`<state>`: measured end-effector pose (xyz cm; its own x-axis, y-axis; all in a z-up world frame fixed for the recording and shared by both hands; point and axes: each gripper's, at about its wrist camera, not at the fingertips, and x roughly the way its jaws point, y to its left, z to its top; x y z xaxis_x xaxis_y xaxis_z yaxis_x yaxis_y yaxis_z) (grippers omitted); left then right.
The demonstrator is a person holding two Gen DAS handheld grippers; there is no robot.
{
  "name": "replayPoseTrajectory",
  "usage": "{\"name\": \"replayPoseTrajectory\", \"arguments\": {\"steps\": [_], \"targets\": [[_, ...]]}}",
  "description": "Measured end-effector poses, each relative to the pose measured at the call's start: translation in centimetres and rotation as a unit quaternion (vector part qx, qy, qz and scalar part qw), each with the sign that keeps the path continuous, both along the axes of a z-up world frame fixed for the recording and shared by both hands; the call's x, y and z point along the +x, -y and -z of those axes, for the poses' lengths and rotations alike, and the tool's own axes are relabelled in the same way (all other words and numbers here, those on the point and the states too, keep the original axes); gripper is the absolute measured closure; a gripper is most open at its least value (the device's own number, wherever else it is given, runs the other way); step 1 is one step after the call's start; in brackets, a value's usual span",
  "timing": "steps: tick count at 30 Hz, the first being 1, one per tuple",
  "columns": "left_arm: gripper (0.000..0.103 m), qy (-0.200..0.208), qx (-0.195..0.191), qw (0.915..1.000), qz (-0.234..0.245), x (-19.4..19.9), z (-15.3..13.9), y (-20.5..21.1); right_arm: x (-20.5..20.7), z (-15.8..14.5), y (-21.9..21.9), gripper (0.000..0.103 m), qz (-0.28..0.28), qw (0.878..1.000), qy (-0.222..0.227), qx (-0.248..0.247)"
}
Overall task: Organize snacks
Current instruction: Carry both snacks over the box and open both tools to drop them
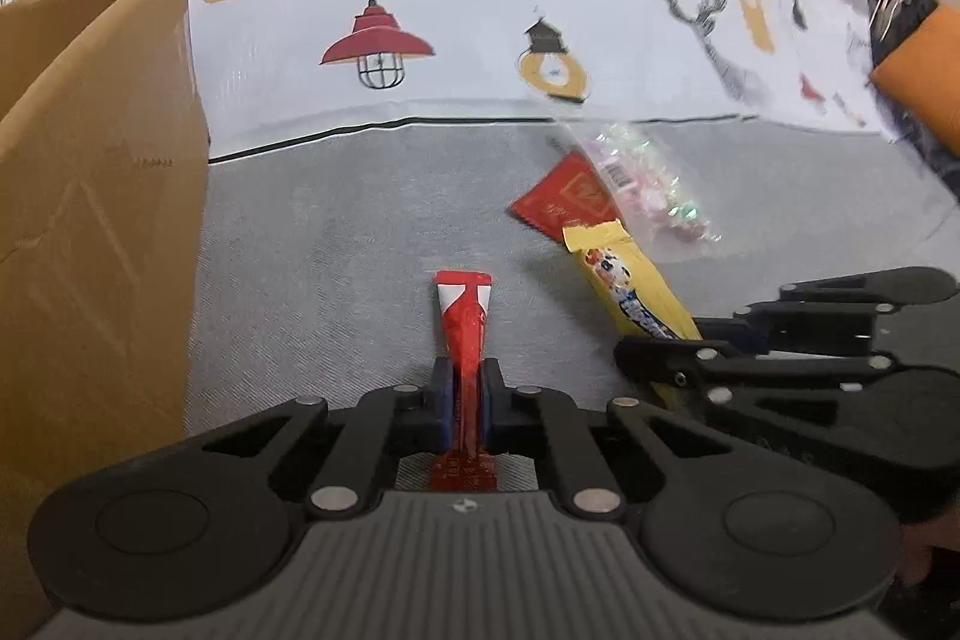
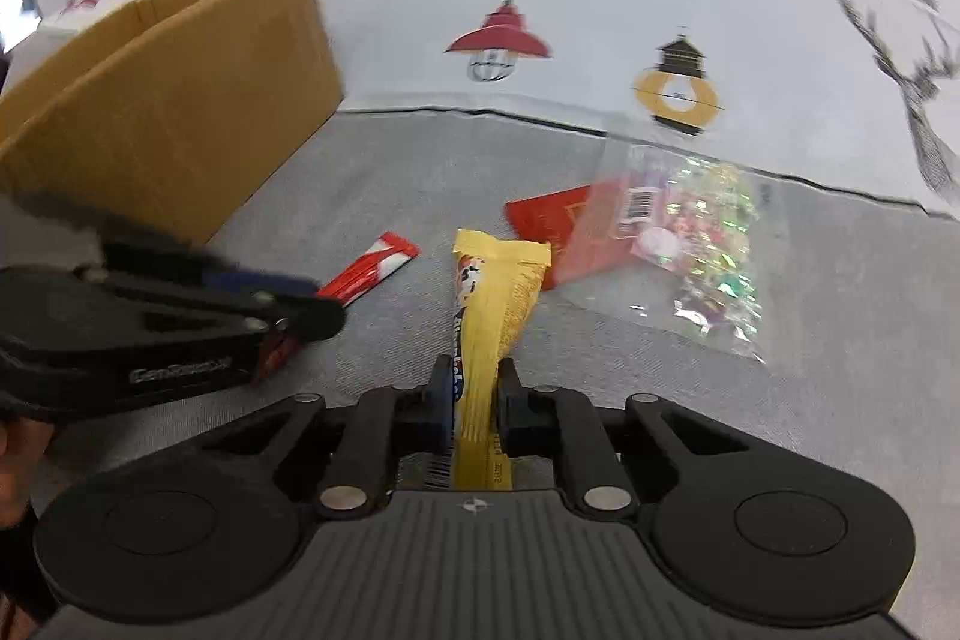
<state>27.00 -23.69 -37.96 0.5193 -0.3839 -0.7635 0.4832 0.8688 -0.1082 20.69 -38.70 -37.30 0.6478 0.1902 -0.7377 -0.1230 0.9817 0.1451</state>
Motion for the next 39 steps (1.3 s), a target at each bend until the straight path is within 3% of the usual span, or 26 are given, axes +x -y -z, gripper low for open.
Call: {"name": "replayPoseTrajectory", "arguments": {"steps": [4,13,21,25,30,34,39], "targets": [[0.094,-0.008,-0.022,0.9997,0.007,-1.1,-1.7,-0.3,-1.2,-1.6,0.4,0.089,0.018,1.0,0.021,0.007],[0.094,0.053,-0.061,0.9967,0.005,-5.2,-8.6,-3.1,-5.1,-6.3,-1.2,0.089,0.035,0.997,0.074,-0.016],[0.094,0.117,-0.071,0.9902,-0.029,-7.9,-14.0,-8.9,-9.0,-10.8,-7.4,0.089,0.047,0.991,0.126,0.022],[0.094,0.205,-0.054,0.9765,-0.035,-10.2,-17.9,-11.7,-9.0,-14.5,-11.4,0.089,0.026,0.987,0.154,0.033],[0.095,0.24,-0.083,0.9655,-0.059,-11.7,-21.8,-15.7,-9.2,-20.1,-16.3,0.089,0.001,0.977,0.211,0.03],[0.094,0.247,-0.097,0.9615,-0.073,-12.0,-23.1,-18.7,-9.1,-22.8,-18.8,0.089,-0.024,0.972,0.232,0.035],[0.094,0.231,-0.105,0.9629,-0.092,-11.1,-22.2,-21.8,-8.1,-23.3,-21.6,0.089,-0.045,0.974,0.223,0.024]]}}
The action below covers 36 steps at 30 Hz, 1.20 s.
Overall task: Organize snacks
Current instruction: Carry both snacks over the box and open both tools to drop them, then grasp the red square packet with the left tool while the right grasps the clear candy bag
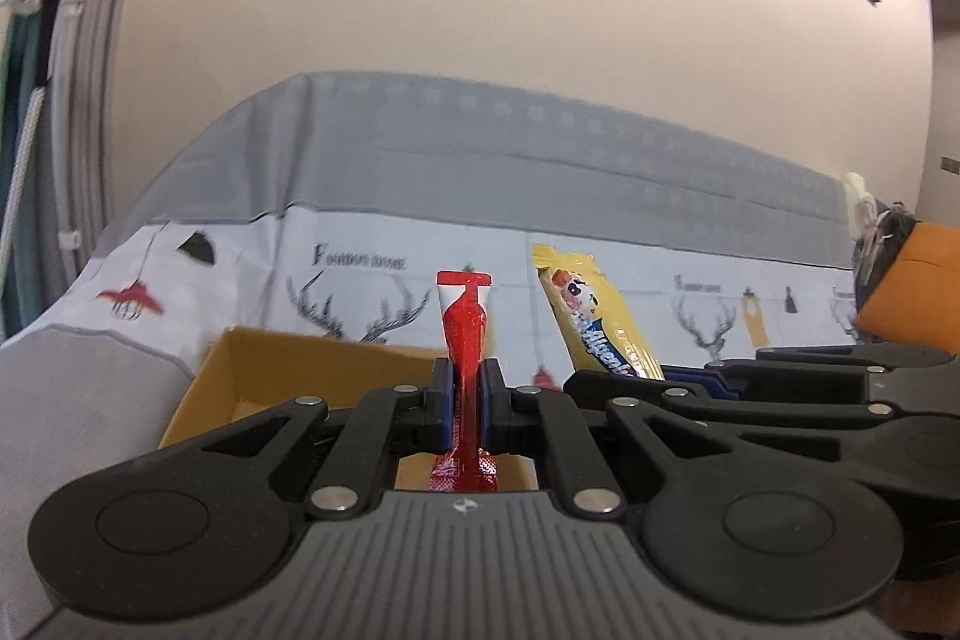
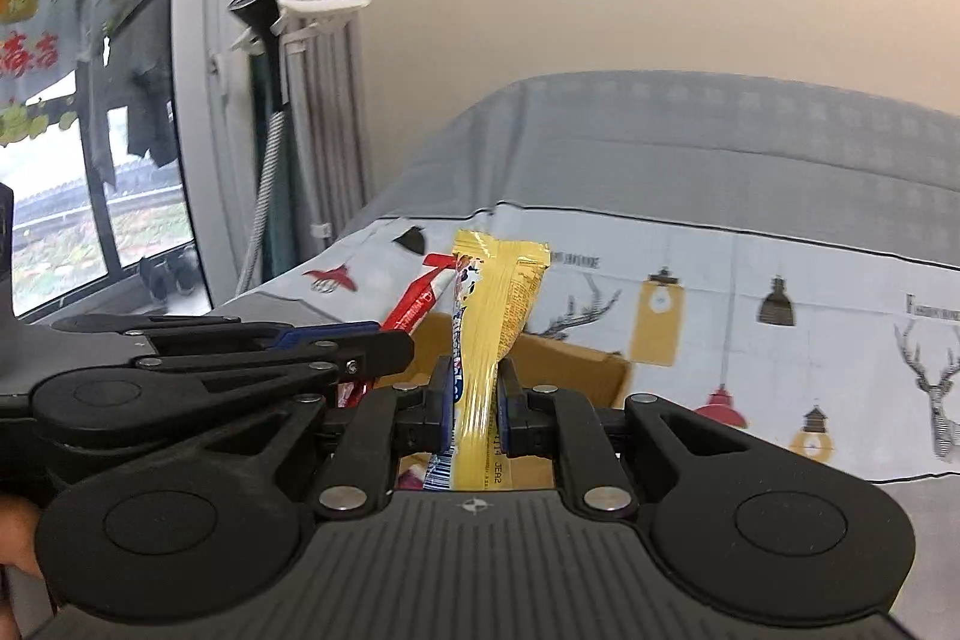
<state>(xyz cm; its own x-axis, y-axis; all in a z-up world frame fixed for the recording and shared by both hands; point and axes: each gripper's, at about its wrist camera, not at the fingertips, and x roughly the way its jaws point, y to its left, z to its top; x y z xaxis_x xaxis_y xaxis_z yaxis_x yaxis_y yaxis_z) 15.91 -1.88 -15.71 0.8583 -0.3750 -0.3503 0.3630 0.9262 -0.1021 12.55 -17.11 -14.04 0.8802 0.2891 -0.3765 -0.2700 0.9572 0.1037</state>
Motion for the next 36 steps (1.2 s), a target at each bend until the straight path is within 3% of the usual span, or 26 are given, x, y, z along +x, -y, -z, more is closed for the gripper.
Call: {"name": "replayPoseTrajectory", "arguments": {"steps": [8,15,20,28,29,30,31,32,33,36], "targets": [[0.094,-0.092,0.016,0.9952,-0.029,4.2,5.3,-4.4,2.9,3.6,-4.2,0.089,-0.022,0.998,-0.057,-0.017],[0.094,-0.173,-0.002,0.9838,-0.05,7.6,10.7,-7.3,5.5,8.0,-6.0,0.089,-0.025,0.992,-0.12,-0.039],[0.094,-0.216,-0.015,0.9751,-0.049,8.7,12.7,-8.5,6.4,11.1,-6.6,0.089,-0.027,0.985,-0.165,-0.048],[0.092,-0.223,-0.013,0.9736,-0.047,8.4,12.8,-8.7,6.9,13.0,-7.3,0.088,-0.048,0.978,-0.195,-0.052],[0.086,-0.221,-0.019,0.9743,-0.036,8.4,12.3,-8.6,6.9,12.8,-7.3,0.085,-0.055,0.978,-0.194,-0.047],[0.065,-0.22,-0.023,0.9747,-0.031,8.3,12.0,-8.4,6.8,12.6,-7.2,0.082,-0.064,0.979,-0.188,-0.037],[0.048,-0.218,-0.027,0.9751,-0.028,8.0,11.5,-8.1,6.5,12.1,-6.9,0.054,-0.069,0.981,-0.179,-0.026],[0.018,-0.212,-0.029,0.9764,-0.028,7.7,10.8,-7.7,6.3,11.6,-6.6,0.014,-0.067,0.983,-0.169,-0.021],[0.009,-0.2,-0.03,0.9789,-0.028,7.2,10.2,-7.3,5.8,11.1,-6.2,0.002,-0.063,0.987,-0.149,-0.013],[0.008,-0.166,-0.01,0.986,-0.009,5.8,8.2,-4.9,4.1,9.6,-4.2,0.002,-0.077,0.99,-0.116,0.013]]}}
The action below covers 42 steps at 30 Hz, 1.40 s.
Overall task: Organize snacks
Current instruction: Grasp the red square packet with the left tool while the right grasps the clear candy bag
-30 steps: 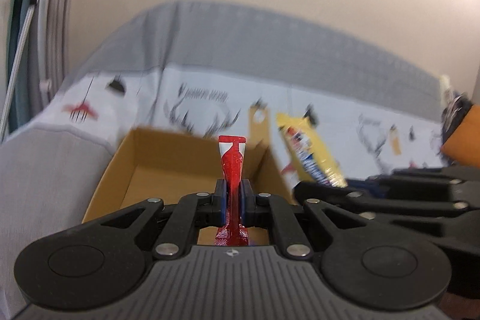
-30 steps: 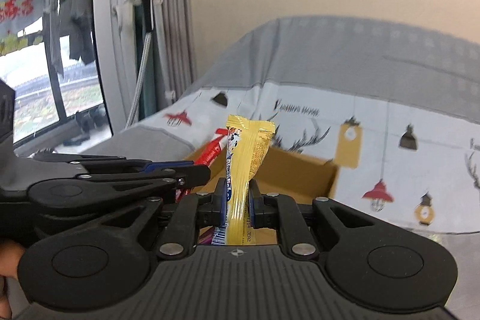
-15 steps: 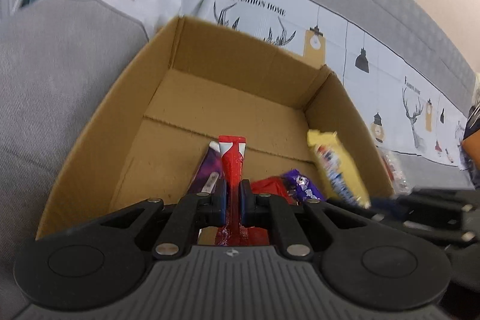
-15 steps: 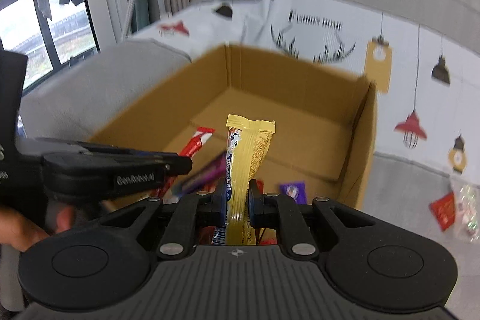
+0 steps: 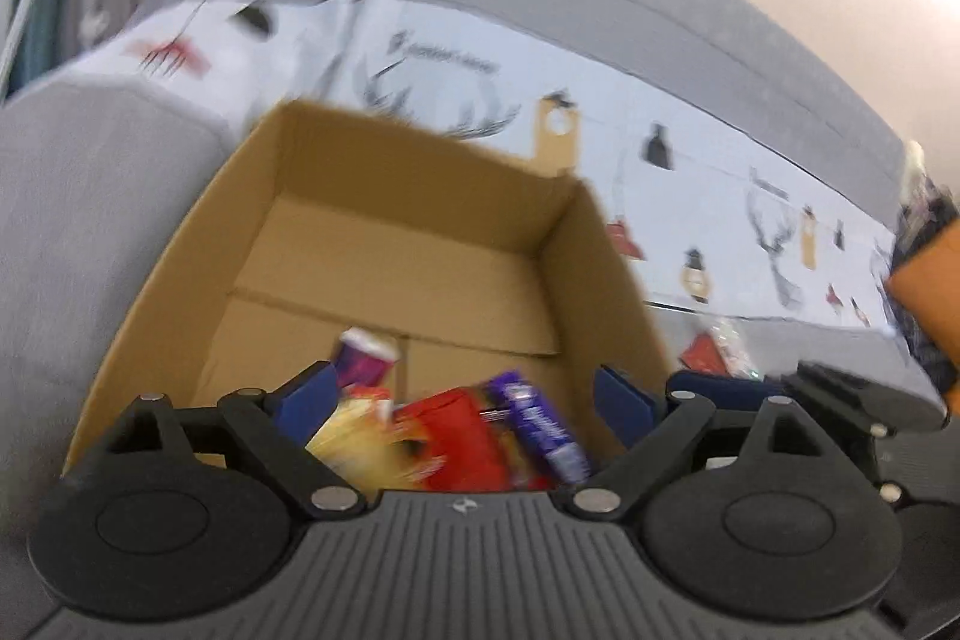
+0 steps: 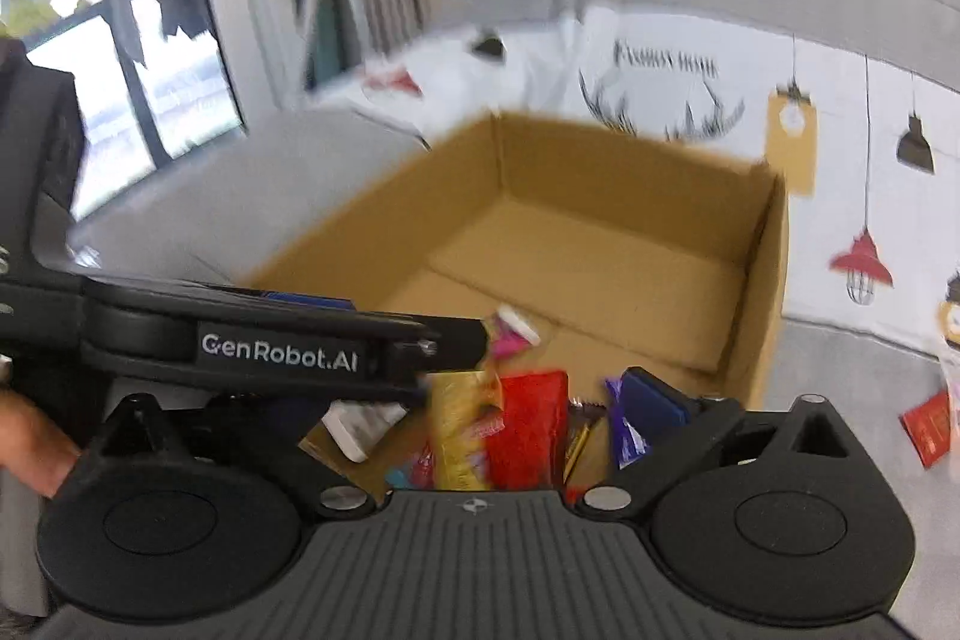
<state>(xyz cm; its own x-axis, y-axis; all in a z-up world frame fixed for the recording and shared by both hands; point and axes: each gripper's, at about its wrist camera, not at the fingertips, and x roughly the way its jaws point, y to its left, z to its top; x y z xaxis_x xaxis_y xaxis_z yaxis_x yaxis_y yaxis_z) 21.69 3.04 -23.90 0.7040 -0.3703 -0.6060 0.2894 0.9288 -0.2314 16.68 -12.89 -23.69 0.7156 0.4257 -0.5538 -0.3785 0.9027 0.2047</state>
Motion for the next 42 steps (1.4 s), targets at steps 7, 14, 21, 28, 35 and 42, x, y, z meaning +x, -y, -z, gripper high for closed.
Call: {"name": "replayPoseTrajectory", "arguments": {"steps": [7,14,21,28,35,42], "targets": [[0.008,0.036,0.01,0.9959,0.082,-2.3,-2.0,7.8,-3.5,-0.3,8.5,0.001,0.086,0.996,0.036,0.008],[0.008,0.047,0.041,0.9867,0.15,-1.4,0.0,18.8,-5.4,4.1,19.6,0.001,0.184,0.982,0.019,0.041],[0.008,0.043,0.088,0.9807,0.169,4.1,5.1,29.9,-2.8,8.5,29.9,0.001,0.23,0.972,0.011,0.054],[0.008,0.0,0.117,0.9869,0.111,10.4,8.5,32.4,3.8,12.4,33.8,0.001,0.265,0.962,-0.057,0.04],[0.008,-0.032,0.139,0.9858,0.089,13.2,10.7,31.5,9.8,16.3,33.4,0.0,0.238,0.966,-0.102,0.012],[0.008,-0.048,0.145,0.9789,0.136,13.1,12.4,32.6,10.7,16.2,34.2,0.063,0.257,0.961,-0.093,-0.039]]}}
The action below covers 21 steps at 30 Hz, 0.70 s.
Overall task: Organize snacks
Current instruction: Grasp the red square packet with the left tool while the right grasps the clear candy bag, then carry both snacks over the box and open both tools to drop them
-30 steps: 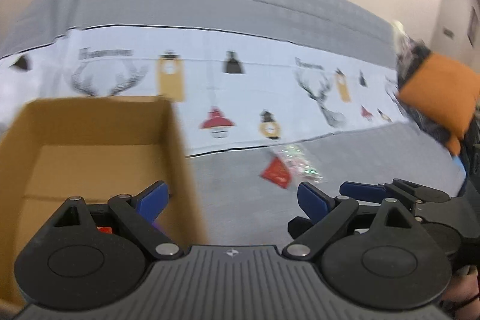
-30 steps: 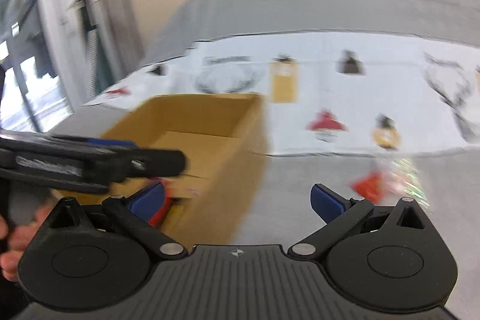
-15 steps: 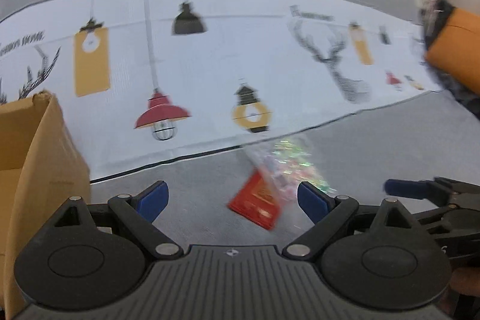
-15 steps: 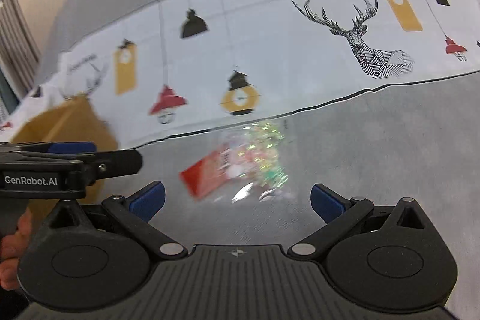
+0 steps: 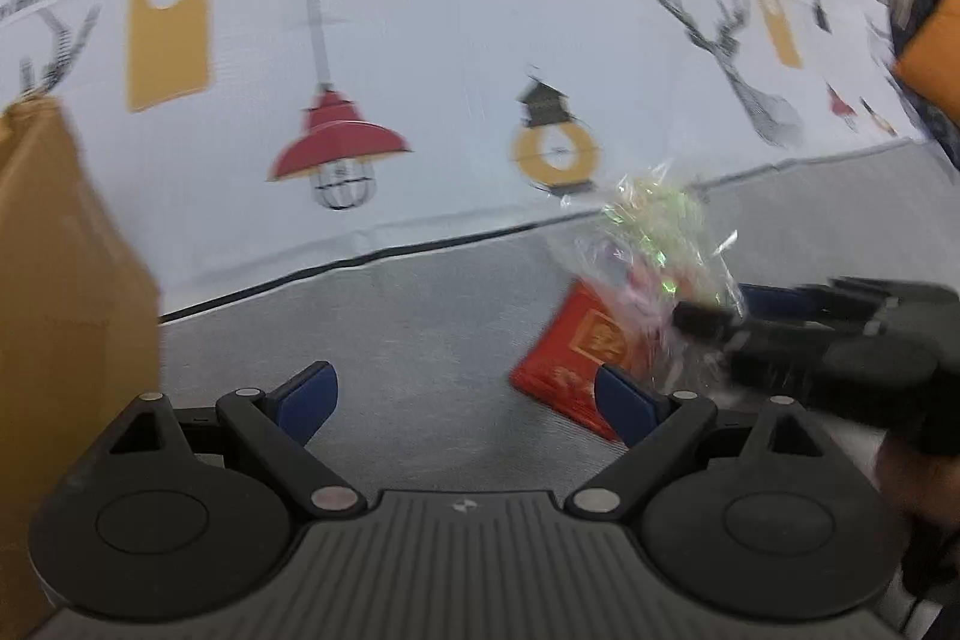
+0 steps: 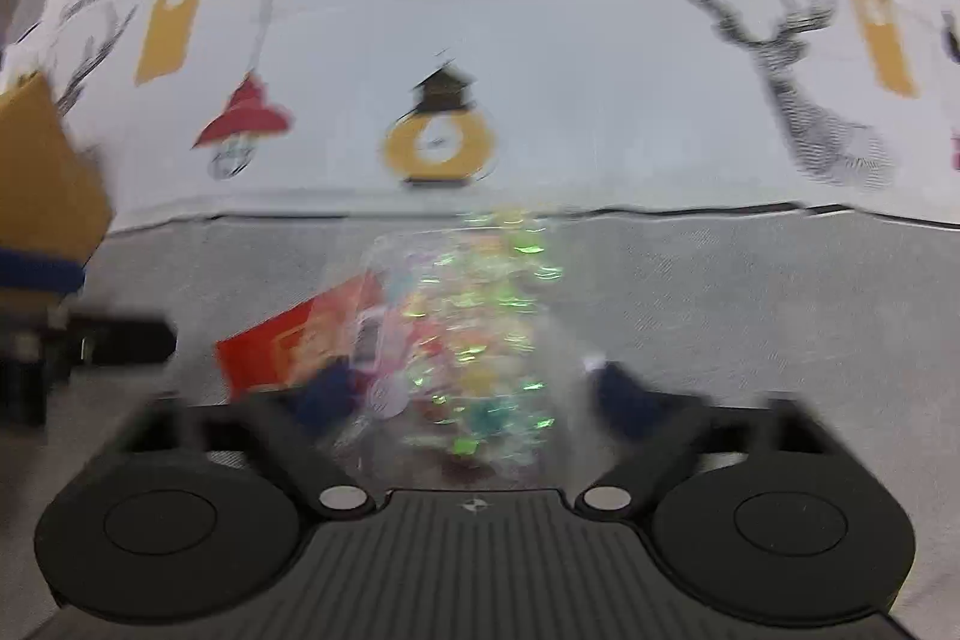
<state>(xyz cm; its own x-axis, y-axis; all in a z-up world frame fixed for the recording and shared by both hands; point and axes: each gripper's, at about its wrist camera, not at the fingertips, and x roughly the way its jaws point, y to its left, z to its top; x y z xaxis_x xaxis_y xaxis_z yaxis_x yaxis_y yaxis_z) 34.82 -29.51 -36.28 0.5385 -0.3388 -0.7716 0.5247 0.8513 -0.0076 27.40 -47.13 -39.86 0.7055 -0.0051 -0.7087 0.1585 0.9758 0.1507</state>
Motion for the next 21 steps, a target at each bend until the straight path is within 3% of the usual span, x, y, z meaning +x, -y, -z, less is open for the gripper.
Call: {"name": "replayPoseTrajectory", "arguments": {"steps": [2,5,9,11,13,14,15,21], "targets": [[0.008,-0.005,0.002,0.9997,0.023,-0.1,0.6,1.0,-0.3,0.1,1.1,0.079,0.001,1.0,-0.003,0.024],[0.009,-0.011,-0.002,0.9982,0.059,-0.3,1.4,2.5,-1.2,-0.3,1.6,0.088,-0.003,1.0,-0.002,0.012],[0.011,-0.011,0.007,0.9936,0.113,-0.3,3.0,5.0,-3.7,-1.6,3.9,0.09,0.037,0.999,0.012,0.018],[0.012,0.031,0.022,0.9902,0.134,-0.8,3.9,5.9,-5.3,-2.0,5.3,0.091,0.045,0.998,0.013,0.03],[0.021,0.034,0.012,0.9894,0.141,-0.5,4.0,6.1,-6.8,-1.7,6.6,0.091,0.058,0.997,0.011,0.054],[0.041,0.037,0.01,0.9899,0.137,-0.4,3.7,6.1,-7.4,-1.5,7.2,0.091,0.061,0.996,0.01,0.067],[0.05,0.036,0.008,0.9901,0.136,-0.4,3.5,6.1,-7.9,-1.4,7.7,0.091,0.067,0.995,0.01,0.078],[0.054,0.036,0.008,0.9902,0.134,-1.8,3.5,5.6,-8.9,-1.9,7.9,0.091,0.064,0.996,0.014,0.059]]}}
